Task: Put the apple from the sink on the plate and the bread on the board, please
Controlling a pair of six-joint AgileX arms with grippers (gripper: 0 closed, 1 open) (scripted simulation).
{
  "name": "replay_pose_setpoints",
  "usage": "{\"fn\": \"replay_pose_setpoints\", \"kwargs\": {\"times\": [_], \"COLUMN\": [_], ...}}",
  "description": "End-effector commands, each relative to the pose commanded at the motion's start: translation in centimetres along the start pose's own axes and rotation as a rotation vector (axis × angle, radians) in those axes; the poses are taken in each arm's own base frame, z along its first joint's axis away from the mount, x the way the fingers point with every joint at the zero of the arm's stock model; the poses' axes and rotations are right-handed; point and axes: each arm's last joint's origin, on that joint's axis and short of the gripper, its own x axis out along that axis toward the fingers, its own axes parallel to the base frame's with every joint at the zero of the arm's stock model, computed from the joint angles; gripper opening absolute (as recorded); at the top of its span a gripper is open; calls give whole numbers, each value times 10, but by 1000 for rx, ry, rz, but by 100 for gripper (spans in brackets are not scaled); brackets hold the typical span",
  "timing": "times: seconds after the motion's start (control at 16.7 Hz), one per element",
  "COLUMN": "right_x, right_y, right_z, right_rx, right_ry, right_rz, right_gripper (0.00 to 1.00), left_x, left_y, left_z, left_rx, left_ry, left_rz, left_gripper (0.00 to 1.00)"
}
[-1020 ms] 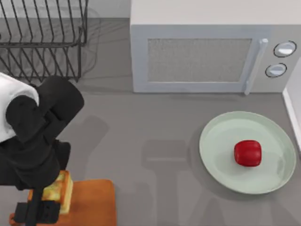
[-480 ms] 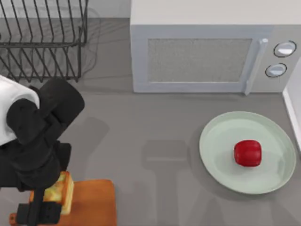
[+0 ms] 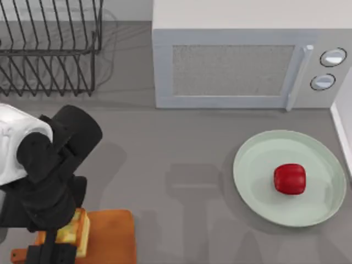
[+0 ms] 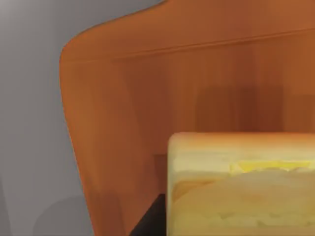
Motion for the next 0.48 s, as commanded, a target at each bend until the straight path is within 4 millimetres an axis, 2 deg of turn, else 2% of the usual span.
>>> {"fn": "replay_pose_setpoints", "kwargs": {"times": [0.3, 0.48], "right_x": [0, 0], "right_y": [0, 0], "right_z": [0, 0], "right_rx": [0, 0], "right_ry": [0, 0], "right_rz": [0, 0], "right_gripper": [100, 100], "left_x": [14, 14], "left_y": [1, 1], "left_z": [0, 0], "left_rx": [-1, -1], "left_ry": [0, 0], "left_rz": [-2, -2], "left_gripper": [0, 0]}}
